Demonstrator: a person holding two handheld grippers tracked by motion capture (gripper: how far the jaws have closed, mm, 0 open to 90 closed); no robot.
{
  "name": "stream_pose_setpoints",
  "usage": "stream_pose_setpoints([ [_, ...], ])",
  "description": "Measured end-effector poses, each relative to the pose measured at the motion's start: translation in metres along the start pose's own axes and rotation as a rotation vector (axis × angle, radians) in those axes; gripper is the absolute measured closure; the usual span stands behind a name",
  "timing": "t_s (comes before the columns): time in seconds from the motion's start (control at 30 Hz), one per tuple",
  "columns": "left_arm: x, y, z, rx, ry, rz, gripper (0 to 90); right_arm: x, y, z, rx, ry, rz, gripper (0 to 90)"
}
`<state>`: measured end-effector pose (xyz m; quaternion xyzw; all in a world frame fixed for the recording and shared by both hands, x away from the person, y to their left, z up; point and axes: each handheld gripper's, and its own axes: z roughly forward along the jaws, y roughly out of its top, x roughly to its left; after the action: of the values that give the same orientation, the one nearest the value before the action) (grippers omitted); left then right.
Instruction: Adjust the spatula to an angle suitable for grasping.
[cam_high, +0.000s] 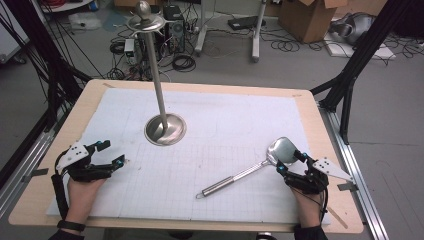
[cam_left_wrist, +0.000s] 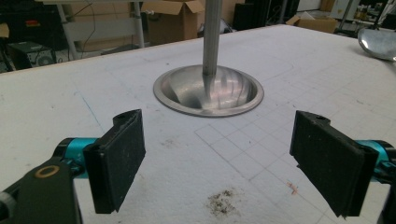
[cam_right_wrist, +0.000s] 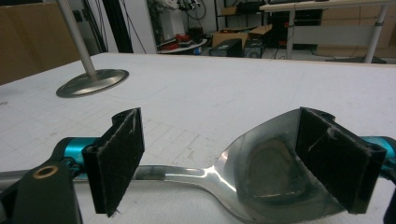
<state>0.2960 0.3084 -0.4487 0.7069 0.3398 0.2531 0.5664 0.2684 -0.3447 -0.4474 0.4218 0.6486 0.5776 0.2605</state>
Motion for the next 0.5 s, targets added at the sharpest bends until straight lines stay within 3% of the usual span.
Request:
stream_pose_setpoints([
  [0.1, 0.0001, 0.0, 0.0005, 0.003, 0.004, -0.002, 18.8, -0.0004, -0.0001, 0.0002, -0.001, 0.001, 0.008, 15.4],
  [0.27, -0.0035, -0.0001, 0.0, 0.005, 0.017, 0.036, 18.6, -0.0014, 0.0001, 0.0008, -0.005, -0.001, 0.007, 15.3],
  [0.5, -0.0031, -0.0002, 0.0004, 0.0, 0.018, 0.028, 18.7, -0.0004, 0.002, -0.0019, -0.007, 0.002, 0.003, 16.8],
])
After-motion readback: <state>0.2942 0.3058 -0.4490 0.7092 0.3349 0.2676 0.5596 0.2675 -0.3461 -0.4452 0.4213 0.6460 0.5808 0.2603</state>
